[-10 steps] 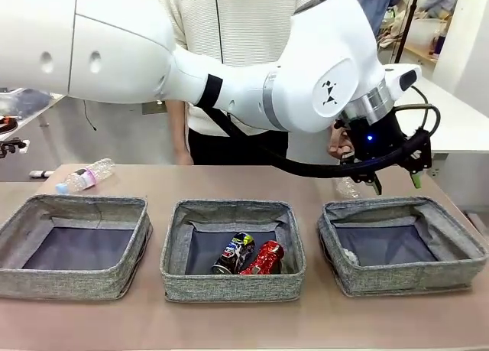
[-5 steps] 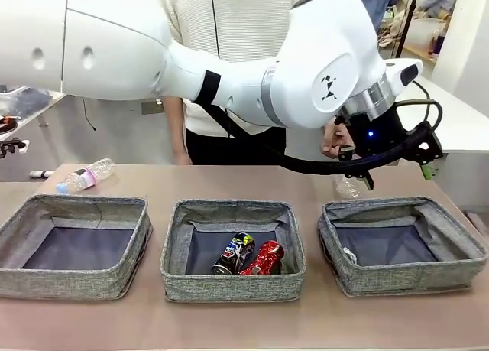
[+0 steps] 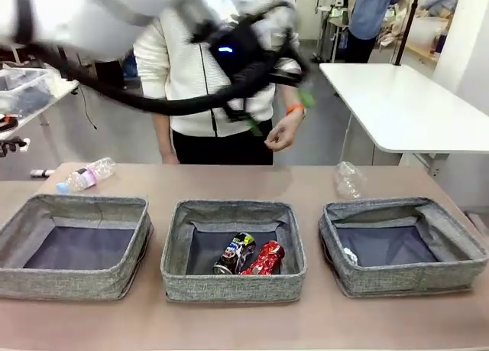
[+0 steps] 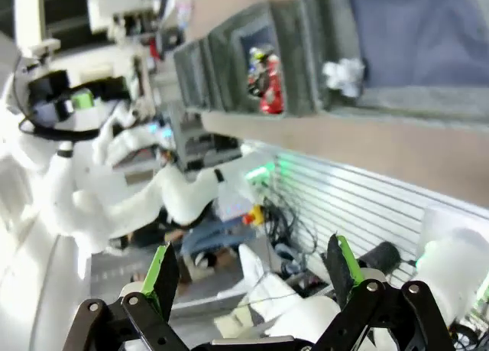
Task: Sort the waste into the appropriate baskets.
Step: Place the picked waste into the Fabric basket indicated by the person.
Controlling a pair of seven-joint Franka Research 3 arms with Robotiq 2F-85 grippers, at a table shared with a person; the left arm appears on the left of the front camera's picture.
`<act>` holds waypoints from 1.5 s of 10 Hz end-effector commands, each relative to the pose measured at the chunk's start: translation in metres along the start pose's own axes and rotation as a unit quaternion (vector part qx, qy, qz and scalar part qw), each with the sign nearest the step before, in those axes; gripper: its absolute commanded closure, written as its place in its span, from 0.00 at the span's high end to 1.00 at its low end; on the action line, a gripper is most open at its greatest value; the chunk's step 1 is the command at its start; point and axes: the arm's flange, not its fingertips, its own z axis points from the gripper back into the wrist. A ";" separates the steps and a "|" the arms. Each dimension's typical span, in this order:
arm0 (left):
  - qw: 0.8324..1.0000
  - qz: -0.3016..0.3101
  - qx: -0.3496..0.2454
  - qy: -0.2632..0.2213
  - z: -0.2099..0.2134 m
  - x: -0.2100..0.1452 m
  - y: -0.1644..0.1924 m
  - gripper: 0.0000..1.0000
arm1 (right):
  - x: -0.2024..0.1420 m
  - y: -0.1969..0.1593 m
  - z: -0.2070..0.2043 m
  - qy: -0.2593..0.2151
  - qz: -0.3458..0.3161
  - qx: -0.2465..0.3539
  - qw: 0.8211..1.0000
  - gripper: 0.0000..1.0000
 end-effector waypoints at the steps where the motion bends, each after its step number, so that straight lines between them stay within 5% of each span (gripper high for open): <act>1: 0.997 0.056 -0.038 -0.036 0.062 -0.061 0.094 1.00 | 0.041 0.028 -0.026 0.065 0.034 0.037 0.997 1.00; 3: 0.987 0.119 -0.080 -0.067 0.115 -0.105 0.167 1.00 | 0.064 0.054 -0.077 0.119 0.047 0.056 0.990 1.00; 5: 0.969 0.135 -0.193 -0.080 0.154 -0.154 0.230 1.00 | 0.069 0.059 -0.109 0.142 0.045 0.059 0.987 1.00; 8: 0.930 0.125 -0.323 -0.121 0.171 -0.219 0.305 1.00 | 0.067 0.058 -0.093 0.096 0.035 0.088 0.991 1.00; 10: 0.934 0.123 -0.334 -0.024 0.144 -0.229 0.325 1.00 | 0.072 0.063 -0.083 0.021 0.014 0.155 0.988 1.00; 11: 0.932 0.132 -0.315 -0.118 0.203 -0.210 0.302 1.00 | 0.070 0.054 -0.092 0.100 0.035 0.080 0.991 1.00; 15: 0.932 0.132 -0.315 -0.118 0.203 -0.210 0.302 1.00 | 0.070 0.054 -0.092 0.100 0.035 0.080 0.991 1.00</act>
